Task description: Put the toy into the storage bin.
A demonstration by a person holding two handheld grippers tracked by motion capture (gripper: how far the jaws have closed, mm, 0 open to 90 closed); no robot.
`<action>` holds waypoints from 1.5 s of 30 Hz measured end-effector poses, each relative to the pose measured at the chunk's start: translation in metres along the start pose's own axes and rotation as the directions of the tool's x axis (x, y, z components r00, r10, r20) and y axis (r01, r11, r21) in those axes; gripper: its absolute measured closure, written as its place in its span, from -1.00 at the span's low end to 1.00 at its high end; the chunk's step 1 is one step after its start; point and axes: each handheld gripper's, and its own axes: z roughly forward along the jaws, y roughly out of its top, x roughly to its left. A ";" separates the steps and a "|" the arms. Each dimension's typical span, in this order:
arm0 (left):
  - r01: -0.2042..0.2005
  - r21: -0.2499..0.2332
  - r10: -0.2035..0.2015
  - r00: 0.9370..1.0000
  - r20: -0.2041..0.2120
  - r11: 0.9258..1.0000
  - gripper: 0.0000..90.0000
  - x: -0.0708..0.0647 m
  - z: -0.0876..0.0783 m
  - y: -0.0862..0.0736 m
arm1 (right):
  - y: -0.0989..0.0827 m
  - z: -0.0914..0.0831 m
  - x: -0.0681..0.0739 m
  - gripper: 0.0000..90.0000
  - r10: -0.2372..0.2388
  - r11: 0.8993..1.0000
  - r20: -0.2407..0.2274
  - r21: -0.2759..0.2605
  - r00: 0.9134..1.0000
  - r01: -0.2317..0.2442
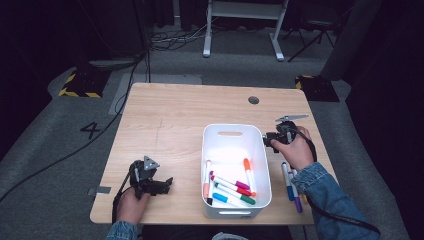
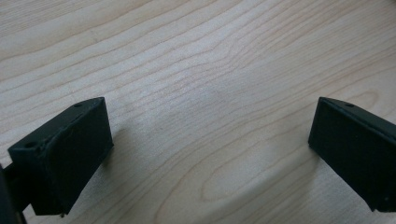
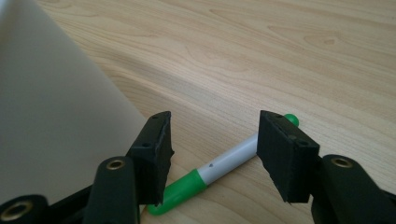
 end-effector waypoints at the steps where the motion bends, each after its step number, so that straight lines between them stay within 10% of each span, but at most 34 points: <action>1: 0.000 0.002 0.000 1.000 0.000 1.000 -1.00 0.000 0.000 0.000 | -0.002 0.004 -0.001 0.01 0.000 1.000 0.005 0.004 1.000 0.000; 26: -0.001 0.002 0.001 1.000 -0.009 1.000 -1.00 0.000 0.000 0.001 | -0.027 0.045 -0.009 -0.01 0.009 0.995 0.100 0.094 0.995 -0.018; 36: -0.004 0.000 0.004 1.000 -0.005 1.000 -1.00 0.000 0.001 0.002 | -0.031 0.037 -0.009 0.70 -0.038 0.991 0.104 0.132 0.994 0.024; 45: -0.002 -0.001 0.002 1.000 -0.001 1.000 -1.00 0.000 0.002 0.002 | -0.030 0.036 -0.008 0.72 0.001 0.989 0.096 0.148 0.995 -0.015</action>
